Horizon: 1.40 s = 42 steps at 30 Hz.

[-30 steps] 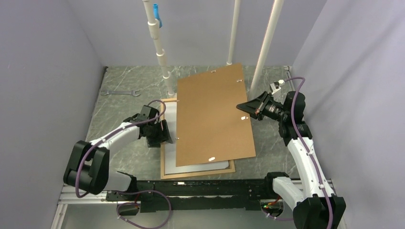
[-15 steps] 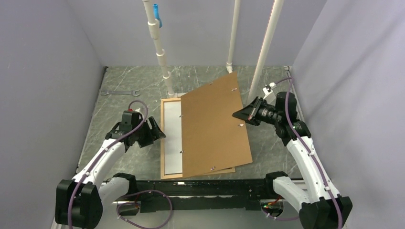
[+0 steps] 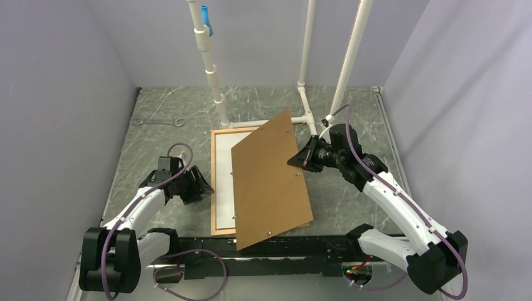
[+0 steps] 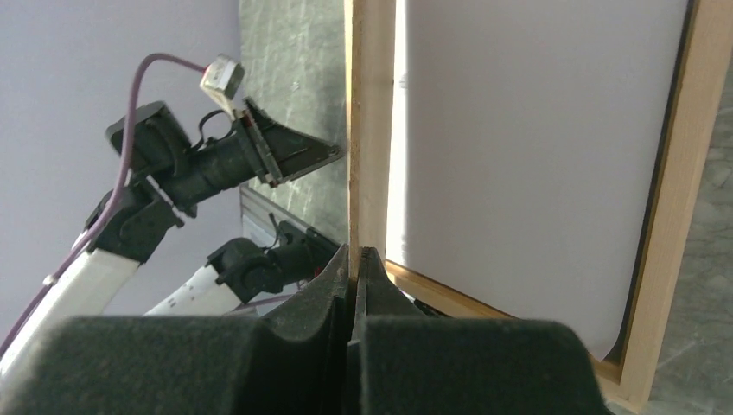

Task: Put the photo into the frame
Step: Adjust the photo frame item.

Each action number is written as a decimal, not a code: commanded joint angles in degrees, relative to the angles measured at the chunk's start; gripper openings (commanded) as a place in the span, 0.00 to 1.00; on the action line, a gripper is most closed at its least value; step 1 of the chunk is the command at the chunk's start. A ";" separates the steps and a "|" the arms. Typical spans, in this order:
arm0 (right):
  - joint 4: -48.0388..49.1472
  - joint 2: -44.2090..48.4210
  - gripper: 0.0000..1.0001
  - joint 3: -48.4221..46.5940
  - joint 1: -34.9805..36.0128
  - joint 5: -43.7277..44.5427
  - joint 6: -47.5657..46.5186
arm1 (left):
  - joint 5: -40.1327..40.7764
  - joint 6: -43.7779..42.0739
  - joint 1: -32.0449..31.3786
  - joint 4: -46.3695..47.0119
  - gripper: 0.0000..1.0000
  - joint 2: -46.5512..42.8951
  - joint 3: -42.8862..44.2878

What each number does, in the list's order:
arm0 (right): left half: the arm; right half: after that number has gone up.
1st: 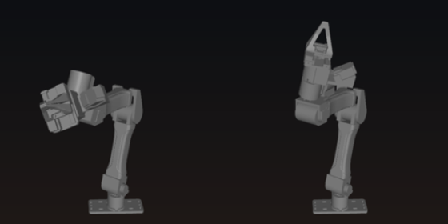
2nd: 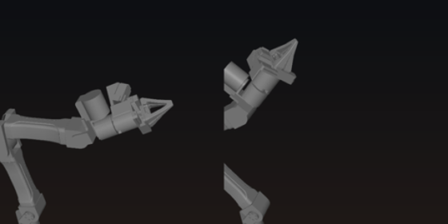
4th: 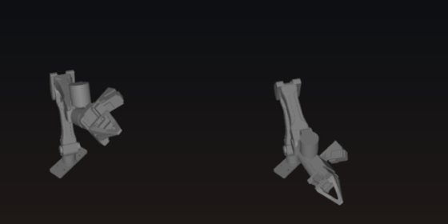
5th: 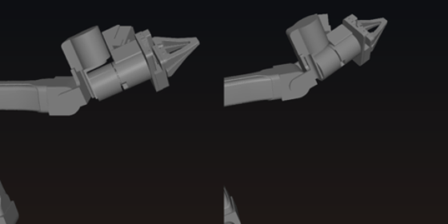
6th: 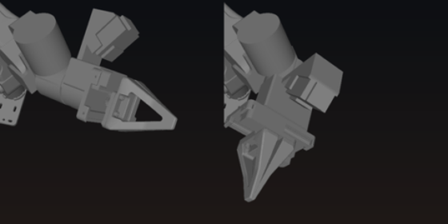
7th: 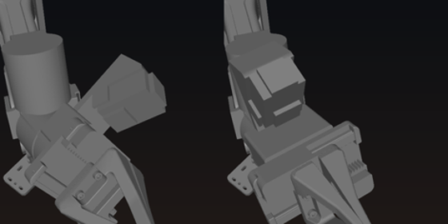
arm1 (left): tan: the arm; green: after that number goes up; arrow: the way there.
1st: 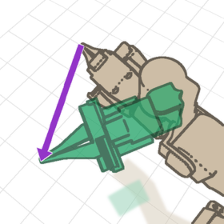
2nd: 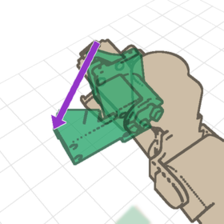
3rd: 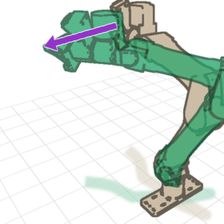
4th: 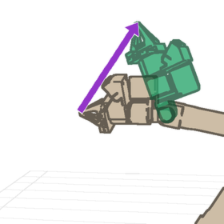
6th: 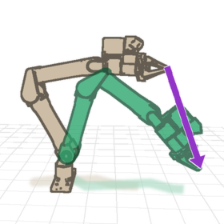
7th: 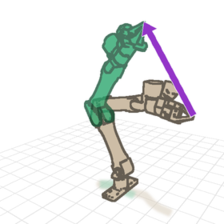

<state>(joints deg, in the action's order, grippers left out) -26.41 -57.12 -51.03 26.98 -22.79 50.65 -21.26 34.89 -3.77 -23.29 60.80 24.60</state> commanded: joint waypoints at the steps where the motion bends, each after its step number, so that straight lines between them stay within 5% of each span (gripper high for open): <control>1: 6.97 -2.21 0.00 -5.11 1.21 2.96 3.16 | -1.31 -1.41 0.56 3.82 0.60 0.19 -0.13; 9: 11.39 -6.20 0.00 -5.82 2.75 2.12 5.37 | -1.36 -1.95 0.61 5.49 0.52 2.92 -0.99; 20: 24.50 -1.53 0.00 1.08 2.90 -1.10 7.90 | -2.10 -2.12 0.61 2.29 0.67 -2.63 1.29; 42: 43.62 4.12 0.00 14.62 0.47 0.79 16.72 | -5.17 -4.64 -2.60 -10.82 0.64 -6.22 11.39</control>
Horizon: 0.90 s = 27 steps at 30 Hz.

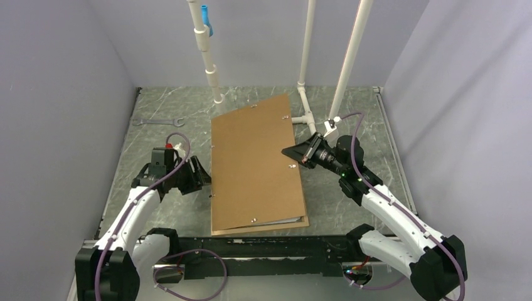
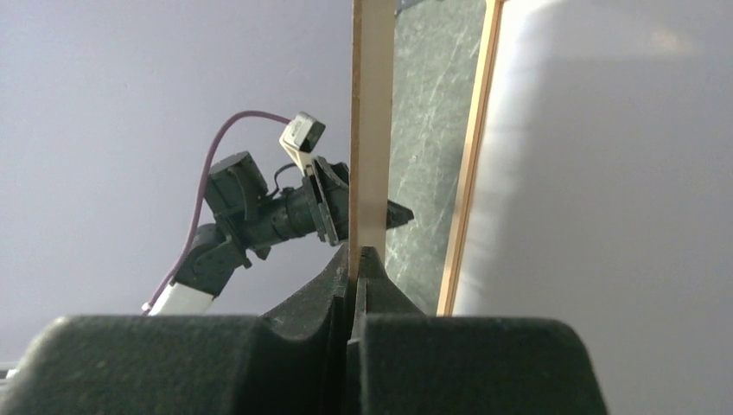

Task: Put the photo into the frame
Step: Adjust the photo frame item.

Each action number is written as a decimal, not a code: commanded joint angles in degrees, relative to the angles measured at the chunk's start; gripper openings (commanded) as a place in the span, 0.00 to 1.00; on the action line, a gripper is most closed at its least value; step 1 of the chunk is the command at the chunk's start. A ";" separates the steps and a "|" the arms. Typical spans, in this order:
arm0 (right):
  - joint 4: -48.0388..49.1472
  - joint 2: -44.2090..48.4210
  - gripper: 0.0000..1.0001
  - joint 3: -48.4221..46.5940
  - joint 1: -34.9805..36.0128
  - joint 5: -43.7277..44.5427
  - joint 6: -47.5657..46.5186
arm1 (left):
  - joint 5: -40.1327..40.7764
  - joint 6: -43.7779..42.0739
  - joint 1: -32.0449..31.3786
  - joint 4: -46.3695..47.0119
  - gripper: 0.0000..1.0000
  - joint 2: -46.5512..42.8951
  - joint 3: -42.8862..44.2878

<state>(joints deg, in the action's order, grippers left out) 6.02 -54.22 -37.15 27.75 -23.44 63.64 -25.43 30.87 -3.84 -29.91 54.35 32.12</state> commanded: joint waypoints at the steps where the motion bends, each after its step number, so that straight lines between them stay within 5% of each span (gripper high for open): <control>1: 12.15 1.29 0.00 1.24 -0.51 1.61 4.36 | 0.51 -0.56 -3.51 -5.24 0.64 0.73 4.48; 13: 17.93 2.64 0.00 4.89 -3.11 1.06 6.66 | 11.89 1.62 -11.54 -11.92 0.64 1.66 10.69; 22: 14.73 4.02 0.00 6.85 -3.31 -1.19 3.75 | 4.96 5.63 -11.54 -3.83 0.67 -7.07 10.57; 27: 16.62 5.37 0.10 10.94 -3.36 -2.14 3.93 | 3.41 5.17 -11.54 -6.94 0.67 -9.44 14.63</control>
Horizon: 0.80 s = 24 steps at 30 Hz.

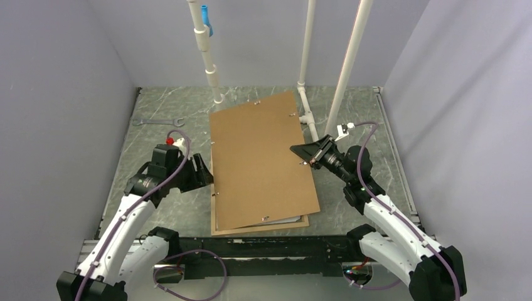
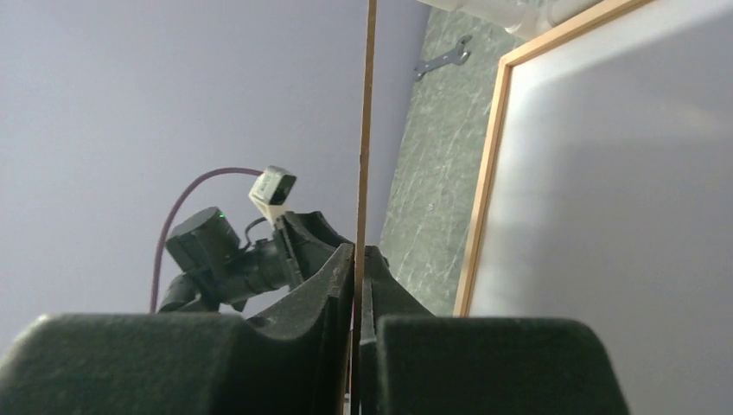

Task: Put the photo into the frame
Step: Adjust the photo frame item.

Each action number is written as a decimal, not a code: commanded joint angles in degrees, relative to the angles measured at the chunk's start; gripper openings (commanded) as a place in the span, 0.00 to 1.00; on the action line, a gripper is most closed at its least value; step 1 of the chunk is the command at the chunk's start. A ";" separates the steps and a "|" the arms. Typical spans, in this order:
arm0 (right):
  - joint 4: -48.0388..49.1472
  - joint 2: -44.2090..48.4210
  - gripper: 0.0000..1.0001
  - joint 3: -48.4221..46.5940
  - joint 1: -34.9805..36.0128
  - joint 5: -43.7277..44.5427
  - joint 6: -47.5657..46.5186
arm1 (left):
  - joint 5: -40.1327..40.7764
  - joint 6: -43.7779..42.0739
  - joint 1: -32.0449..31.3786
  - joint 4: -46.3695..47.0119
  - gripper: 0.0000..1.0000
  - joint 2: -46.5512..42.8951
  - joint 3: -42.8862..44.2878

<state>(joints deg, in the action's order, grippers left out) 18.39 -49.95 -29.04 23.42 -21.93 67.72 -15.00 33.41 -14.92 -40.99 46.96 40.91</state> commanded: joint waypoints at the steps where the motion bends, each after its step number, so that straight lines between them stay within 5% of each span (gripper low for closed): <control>1: 5.41 1.24 0.11 3.48 0.96 -4.06 0.07 | -7.52 2.61 -0.46 3.56 0.67 -2.42 6.80; 13: 25.67 1.32 0.27 9.41 1.09 -13.08 8.63 | -13.77 4.79 -0.49 3.20 0.67 -5.70 13.03; 14: 26.59 1.49 0.26 9.54 1.12 -13.45 8.91 | -13.61 4.82 -0.47 2.98 0.67 -5.73 13.23; 16: 28.97 1.46 0.02 9.90 1.08 -14.53 9.66 | -13.59 4.94 -0.46 3.00 0.68 -5.90 13.47; 24: 47.51 -0.77 0.00 14.68 1.05 -14.32 19.63 | -10.77 4.50 -0.55 2.66 0.75 -8.15 14.62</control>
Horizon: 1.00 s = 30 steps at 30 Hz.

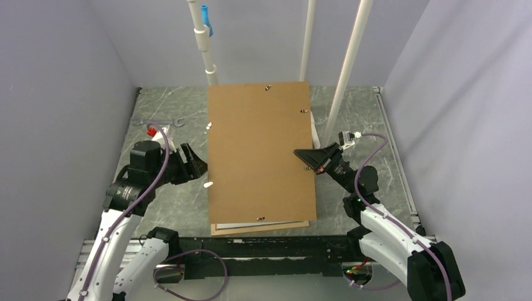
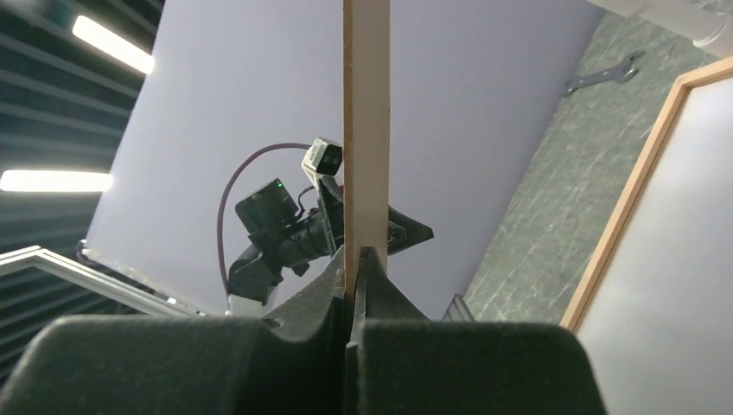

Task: Put the photo into the frame
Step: Adjust the photo frame item.

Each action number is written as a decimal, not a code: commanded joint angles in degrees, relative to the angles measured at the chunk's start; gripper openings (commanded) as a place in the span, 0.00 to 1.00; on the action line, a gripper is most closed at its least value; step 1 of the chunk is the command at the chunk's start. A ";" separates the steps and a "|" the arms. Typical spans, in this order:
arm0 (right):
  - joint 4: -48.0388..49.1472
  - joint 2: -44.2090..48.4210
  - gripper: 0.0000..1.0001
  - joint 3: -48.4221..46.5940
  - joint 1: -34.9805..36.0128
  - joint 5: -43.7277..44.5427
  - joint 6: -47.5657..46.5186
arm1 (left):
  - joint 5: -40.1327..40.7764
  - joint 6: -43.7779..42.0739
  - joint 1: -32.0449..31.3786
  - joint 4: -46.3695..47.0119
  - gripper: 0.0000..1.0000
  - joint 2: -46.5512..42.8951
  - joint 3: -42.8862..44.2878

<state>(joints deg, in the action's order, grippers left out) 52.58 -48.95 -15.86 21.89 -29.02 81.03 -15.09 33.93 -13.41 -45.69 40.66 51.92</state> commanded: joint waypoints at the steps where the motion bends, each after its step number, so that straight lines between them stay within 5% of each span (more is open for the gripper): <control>1: 13.79 -2.06 0.00 1.20 2.58 -7.34 6.76 | -9.63 3.77 -2.05 7.11 0.76 -2.27 3.56; 19: 6.41 1.16 0.00 -2.60 1.16 -3.58 5.00 | 8.23 -3.21 -3.78 -12.96 0.73 1.34 14.15; 30: 3.58 2.23 0.00 -3.22 1.21 -2.01 4.29 | 19.48 -4.18 -5.28 -15.73 0.75 2.17 12.82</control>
<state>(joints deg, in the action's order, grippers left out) 52.53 -48.75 -15.49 22.98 -32.49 84.84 -0.95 30.85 -18.13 -60.27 42.26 64.05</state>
